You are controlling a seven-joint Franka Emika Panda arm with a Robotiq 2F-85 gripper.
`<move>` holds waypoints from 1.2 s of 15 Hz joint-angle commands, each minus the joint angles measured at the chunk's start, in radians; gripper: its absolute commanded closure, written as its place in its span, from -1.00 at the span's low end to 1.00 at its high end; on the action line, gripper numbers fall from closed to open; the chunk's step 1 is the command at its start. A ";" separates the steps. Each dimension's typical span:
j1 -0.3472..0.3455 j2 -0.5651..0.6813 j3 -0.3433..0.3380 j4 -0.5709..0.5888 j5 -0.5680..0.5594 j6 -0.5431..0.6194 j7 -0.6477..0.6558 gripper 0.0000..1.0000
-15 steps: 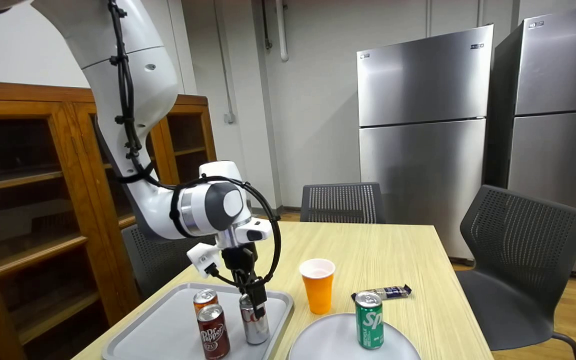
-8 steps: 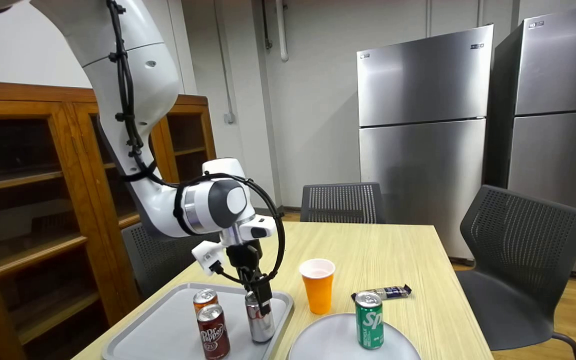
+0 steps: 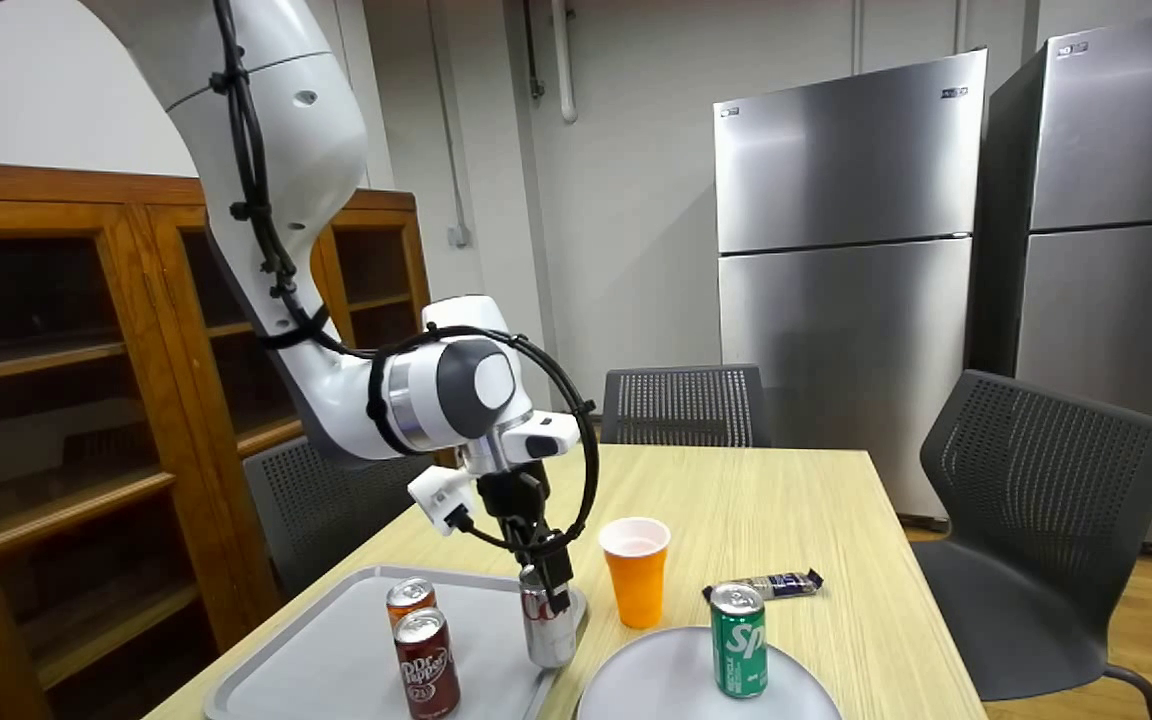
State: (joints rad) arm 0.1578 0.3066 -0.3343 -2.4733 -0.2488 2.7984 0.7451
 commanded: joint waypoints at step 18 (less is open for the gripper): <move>-0.139 -0.059 -0.093 0.002 -0.047 -0.017 -0.132 0.21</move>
State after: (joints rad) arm 0.0472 0.2816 -0.4216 -2.4662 -0.2894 2.7983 0.6556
